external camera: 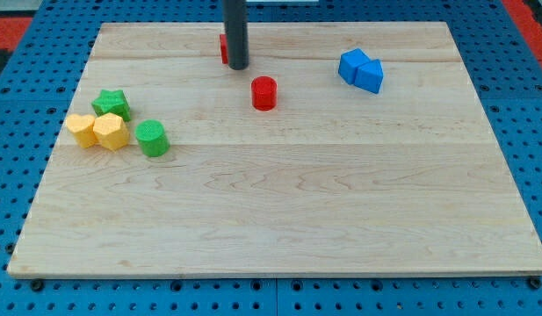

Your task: Push the red star towards the blue cube

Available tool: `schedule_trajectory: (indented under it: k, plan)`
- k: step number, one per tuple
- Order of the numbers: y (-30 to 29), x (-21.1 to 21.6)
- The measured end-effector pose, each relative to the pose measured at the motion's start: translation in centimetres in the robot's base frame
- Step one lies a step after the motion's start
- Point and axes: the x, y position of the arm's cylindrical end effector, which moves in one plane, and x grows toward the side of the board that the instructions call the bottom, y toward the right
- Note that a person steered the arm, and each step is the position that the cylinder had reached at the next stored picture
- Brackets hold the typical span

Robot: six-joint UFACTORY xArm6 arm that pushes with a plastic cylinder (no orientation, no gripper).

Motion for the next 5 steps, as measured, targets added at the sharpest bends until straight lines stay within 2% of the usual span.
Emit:
schedule_trajectory:
  k: [1, 2, 3, 4, 5]
  plan:
    - [-5.2, -0.2]
    - [-7.3, -0.4]
    - [-4.0, -4.3]
    - [-3.4, -5.5]
    - [-1.5, -3.6]
